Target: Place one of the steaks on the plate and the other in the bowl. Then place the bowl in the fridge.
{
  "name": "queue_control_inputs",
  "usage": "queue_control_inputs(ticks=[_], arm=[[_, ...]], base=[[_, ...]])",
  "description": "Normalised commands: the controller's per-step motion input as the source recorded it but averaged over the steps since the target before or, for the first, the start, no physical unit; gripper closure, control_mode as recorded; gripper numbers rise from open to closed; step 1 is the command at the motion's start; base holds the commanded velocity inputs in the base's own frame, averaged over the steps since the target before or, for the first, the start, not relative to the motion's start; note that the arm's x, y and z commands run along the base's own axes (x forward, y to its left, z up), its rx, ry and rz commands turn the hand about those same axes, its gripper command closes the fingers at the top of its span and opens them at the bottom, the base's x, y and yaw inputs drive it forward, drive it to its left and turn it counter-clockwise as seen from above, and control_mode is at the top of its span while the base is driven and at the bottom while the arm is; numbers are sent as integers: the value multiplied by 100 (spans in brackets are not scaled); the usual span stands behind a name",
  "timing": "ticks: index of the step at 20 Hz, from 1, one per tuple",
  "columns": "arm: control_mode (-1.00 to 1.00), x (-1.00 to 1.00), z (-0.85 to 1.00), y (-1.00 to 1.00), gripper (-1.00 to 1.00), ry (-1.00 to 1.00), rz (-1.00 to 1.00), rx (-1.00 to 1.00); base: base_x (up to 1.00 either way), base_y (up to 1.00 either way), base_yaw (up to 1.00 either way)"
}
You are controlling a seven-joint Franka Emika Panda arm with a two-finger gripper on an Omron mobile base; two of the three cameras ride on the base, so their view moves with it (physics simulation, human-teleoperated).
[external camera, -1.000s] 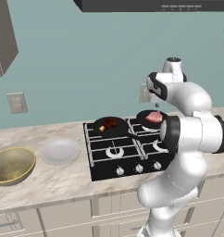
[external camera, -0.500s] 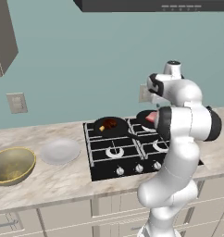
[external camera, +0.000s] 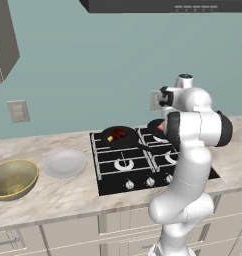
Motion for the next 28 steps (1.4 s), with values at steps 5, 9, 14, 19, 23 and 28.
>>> queue_control_inputs(ticks=[5,9,14,19,23,28], arm=[[-100,16,-44,-3,-100,-2,14,0],[-100,22,-23,-15,-100,0,10,-2],[-100,26,-27,1,-100,0,1,-5],[-100,24,-25,1,-100,0,-4,-5],[-100,8,-25,-1,-100,0,-7,0],[-100,15,-20,-12,-100,1,-8,0]], base=[[0,0,0],[0,0,0],[0,0,0],[0,0,0],[0,0,0],[0,0,0]])
